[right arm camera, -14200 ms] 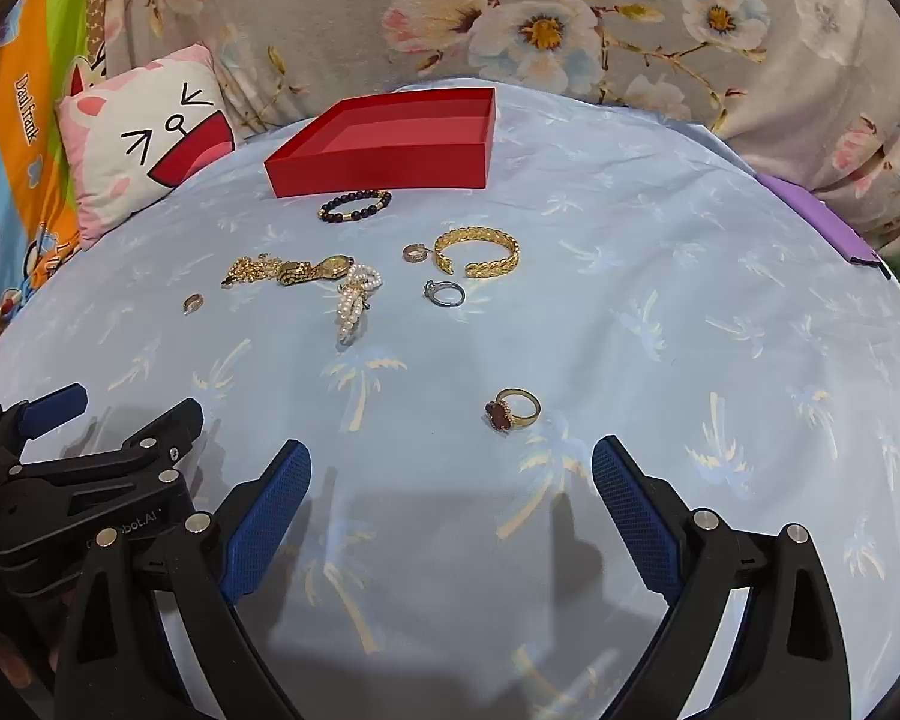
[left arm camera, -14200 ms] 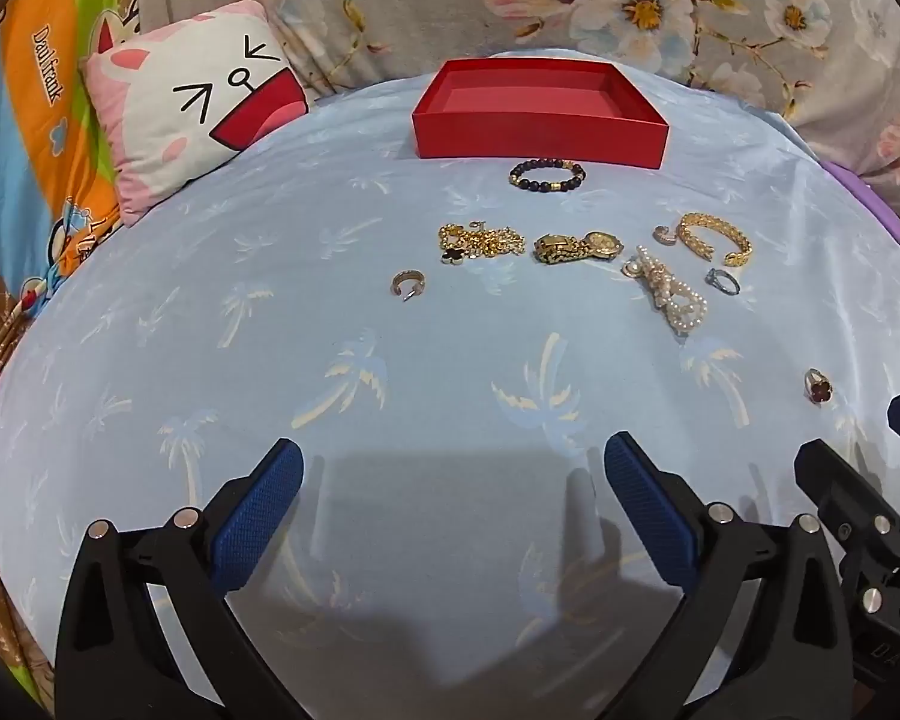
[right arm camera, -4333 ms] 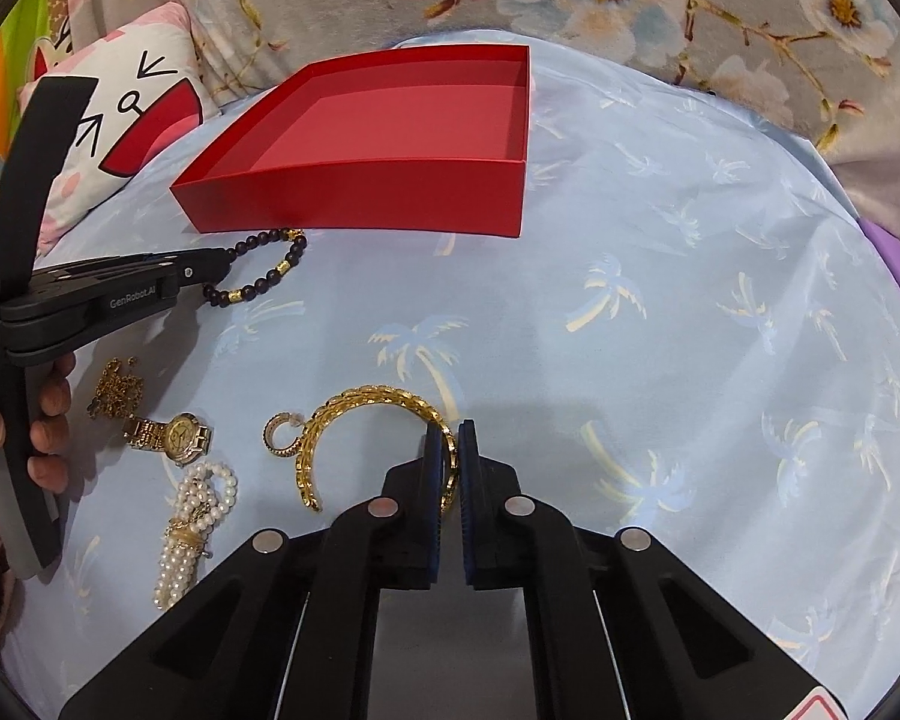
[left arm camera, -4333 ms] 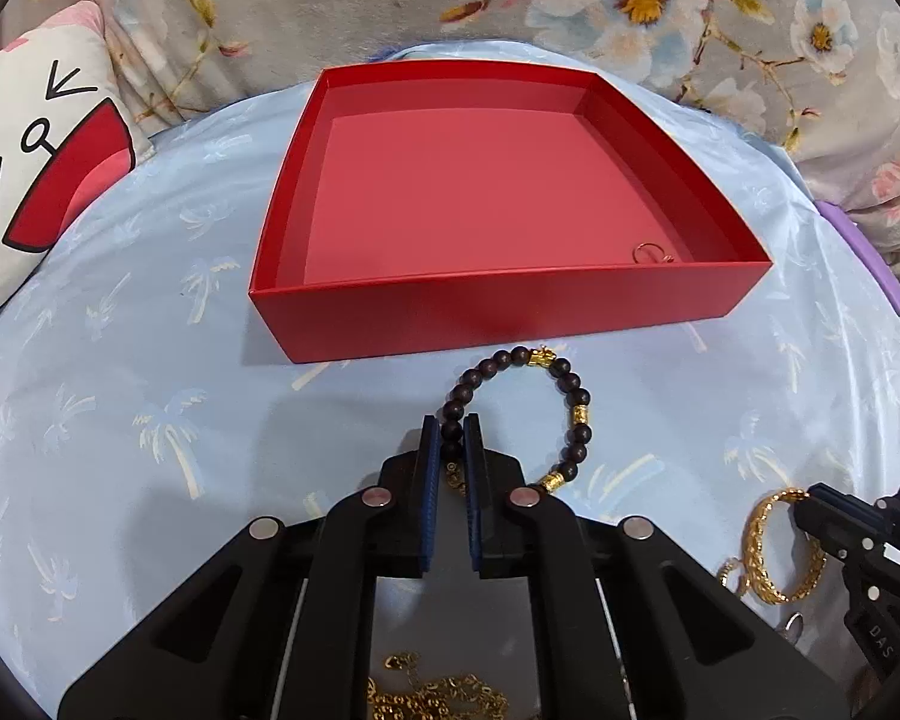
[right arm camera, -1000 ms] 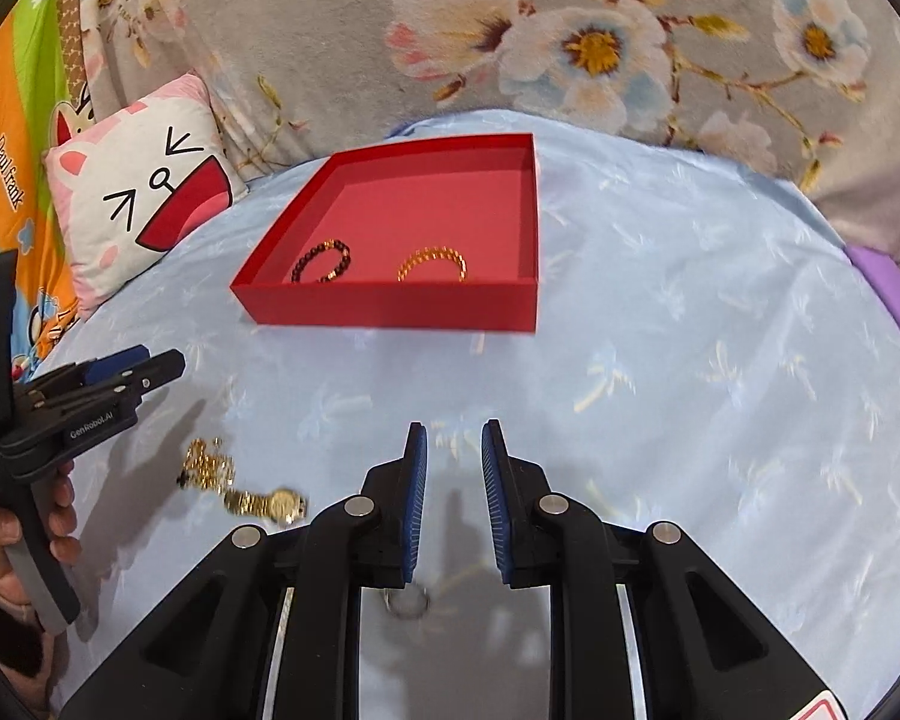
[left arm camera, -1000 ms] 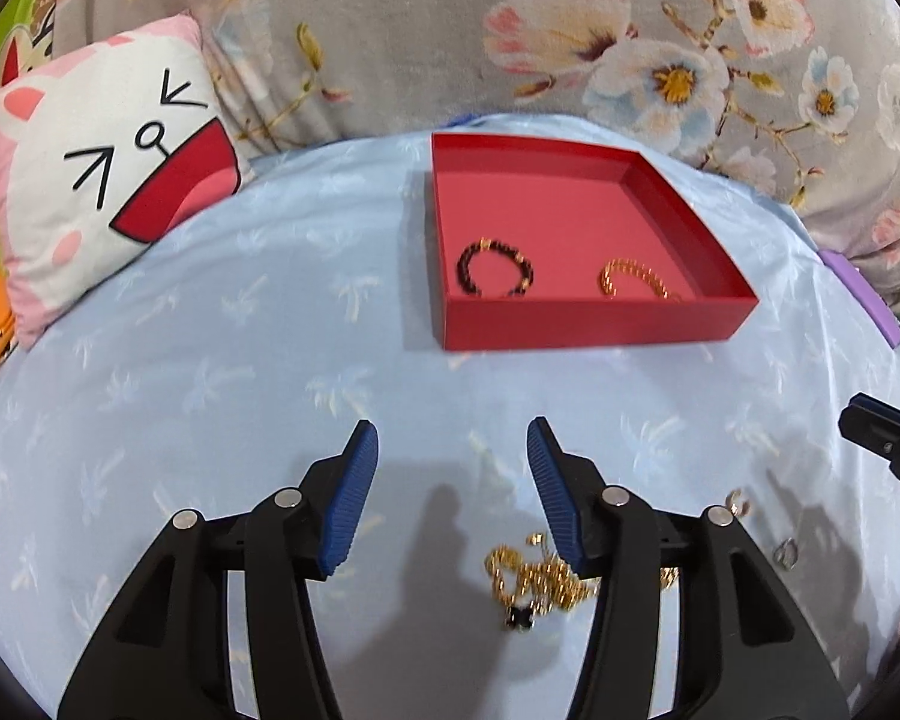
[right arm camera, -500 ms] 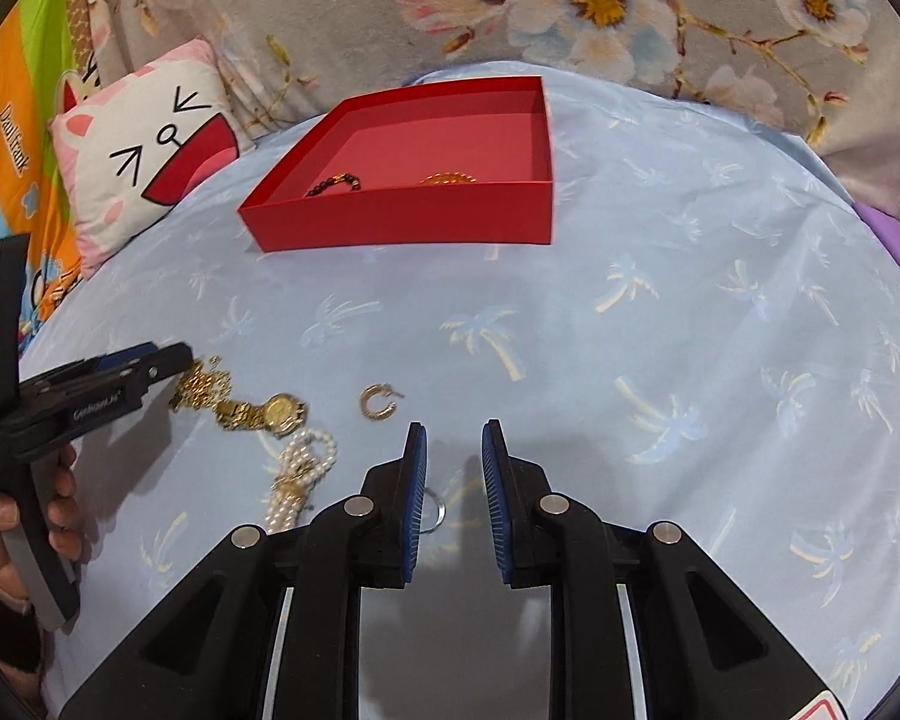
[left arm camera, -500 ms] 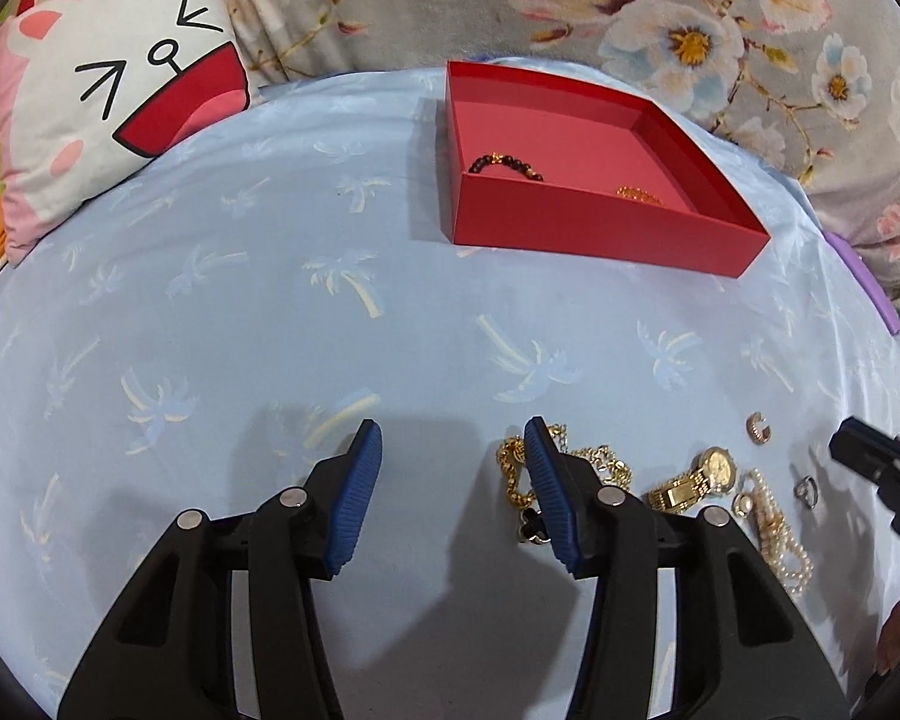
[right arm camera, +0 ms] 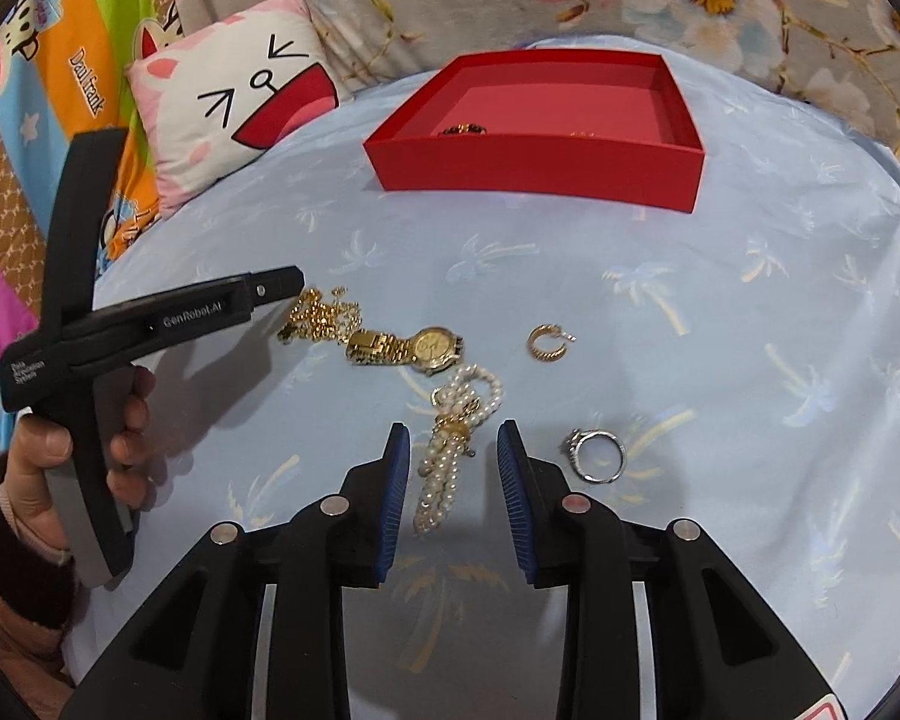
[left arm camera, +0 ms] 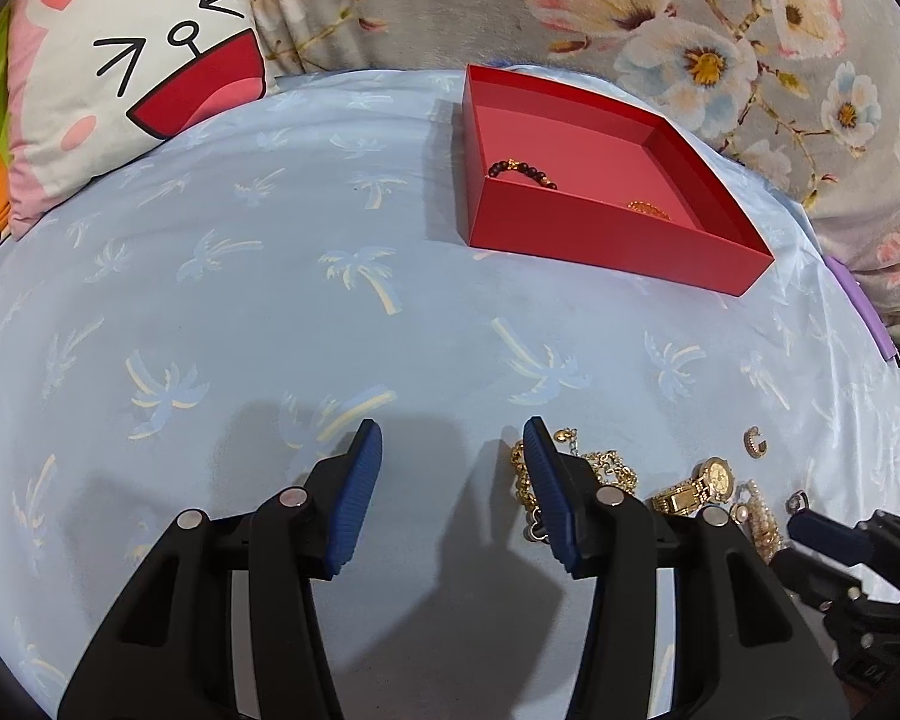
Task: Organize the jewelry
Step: 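Grasp the pearl bow pendant with the right tool while the left tool grasps a gold chain necklace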
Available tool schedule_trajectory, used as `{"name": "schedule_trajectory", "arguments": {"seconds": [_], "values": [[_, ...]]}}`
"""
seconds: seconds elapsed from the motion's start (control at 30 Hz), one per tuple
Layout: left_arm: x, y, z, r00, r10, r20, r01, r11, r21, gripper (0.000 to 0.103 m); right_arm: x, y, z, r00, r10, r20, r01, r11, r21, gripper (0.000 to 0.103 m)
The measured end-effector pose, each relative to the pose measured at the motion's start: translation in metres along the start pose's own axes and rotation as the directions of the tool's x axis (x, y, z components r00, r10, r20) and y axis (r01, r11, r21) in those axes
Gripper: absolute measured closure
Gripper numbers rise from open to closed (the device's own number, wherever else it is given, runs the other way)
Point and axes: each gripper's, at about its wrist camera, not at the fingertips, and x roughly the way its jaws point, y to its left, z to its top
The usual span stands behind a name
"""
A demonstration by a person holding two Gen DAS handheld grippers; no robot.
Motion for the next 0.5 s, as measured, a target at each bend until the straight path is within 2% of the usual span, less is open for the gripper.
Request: {"name": "schedule_trajectory", "arguments": {"seconds": [0.07, 0.17, 0.2, 0.5], "values": [[0.000, 0.000, 0.000, 1.000, 0.001, 0.000, -0.001, 1.000, 0.000, 0.055, 0.005, 0.002, 0.000, 1.000, -0.009, -0.012, 0.009, 1.000, -0.008, 0.073], [0.000, -0.001, 0.000, 1.000, 0.001, -0.001, -0.001, 1.000, 0.005, 0.055, 0.007, 0.005, -0.002, 0.999, -0.042, -0.010, 0.042, 0.999, -0.031, 0.089], [0.000, -0.001, -0.001, 1.000, 0.001, -0.001, -0.001, 1.000, 0.008, 0.055, 0.007, 0.006, -0.002, 0.999, -0.049, -0.011, 0.048, 0.998, -0.038, 0.090], [0.001, -0.012, -0.002, 1.000, 0.025, -0.012, -0.024, 0.998, 0.056, 0.055, 0.004, 0.003, -0.004, 0.999, -0.052, -0.007, 0.052, 0.998, -0.040, 0.090]]}}
